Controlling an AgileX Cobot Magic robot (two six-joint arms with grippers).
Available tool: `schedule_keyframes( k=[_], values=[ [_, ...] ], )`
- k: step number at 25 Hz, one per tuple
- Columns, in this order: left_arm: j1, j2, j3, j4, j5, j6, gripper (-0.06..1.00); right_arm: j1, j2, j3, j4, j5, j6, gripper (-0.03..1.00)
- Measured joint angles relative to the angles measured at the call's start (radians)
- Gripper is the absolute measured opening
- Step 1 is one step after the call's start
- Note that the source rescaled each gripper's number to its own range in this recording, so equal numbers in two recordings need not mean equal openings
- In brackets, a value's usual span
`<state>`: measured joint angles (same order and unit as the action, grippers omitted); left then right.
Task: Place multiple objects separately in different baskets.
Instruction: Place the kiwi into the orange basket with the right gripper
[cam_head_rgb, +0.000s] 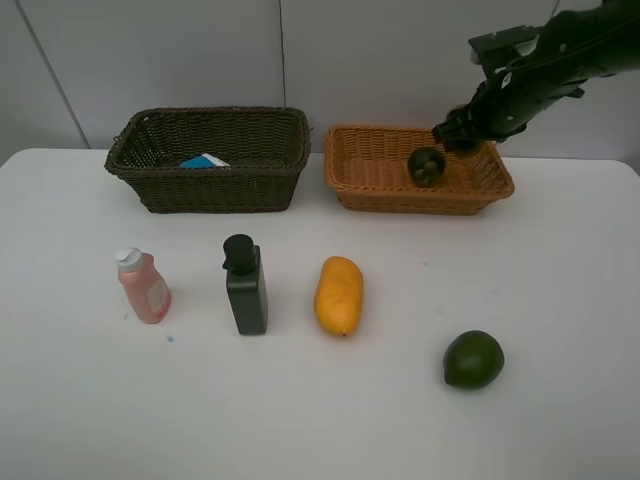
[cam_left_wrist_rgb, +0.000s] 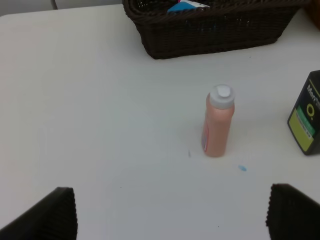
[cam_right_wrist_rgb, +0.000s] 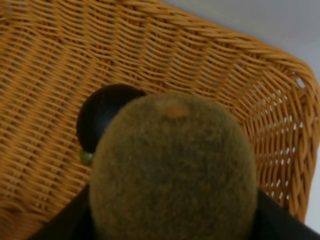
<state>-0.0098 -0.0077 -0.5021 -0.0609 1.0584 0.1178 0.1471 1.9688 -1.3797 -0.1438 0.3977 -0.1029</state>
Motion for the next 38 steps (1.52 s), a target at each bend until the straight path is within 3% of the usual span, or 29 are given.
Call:
schedule_keyframes(
  k=[6,22,24,26,28,38],
  values=[
    [0.000,0.000,0.000,0.000,0.000,0.000,1.00,0.000,0.055,-0.001,0.000,-0.062,0.000,0.57],
    [0.000,0.000,0.000,0.000,0.000,0.000,1.00,-0.025,0.063,-0.001,0.000,-0.102,0.001,0.57],
    [0.000,0.000,0.000,0.000,0.000,0.000,1.00,-0.025,0.063,-0.001,0.004,-0.104,0.003,0.64],
    [0.000,0.000,0.000,0.000,0.000,0.000,1.00,-0.025,0.063,-0.001,0.013,-0.104,0.024,0.86],
    [0.000,0.000,0.000,0.000,0.000,0.000,1.00,-0.025,0.063,-0.001,0.014,-0.108,0.039,0.94],
    [0.000,0.000,0.000,0.000,0.000,0.000,1.00,-0.025,0.063,-0.001,0.014,-0.109,0.050,0.98]
  ],
)
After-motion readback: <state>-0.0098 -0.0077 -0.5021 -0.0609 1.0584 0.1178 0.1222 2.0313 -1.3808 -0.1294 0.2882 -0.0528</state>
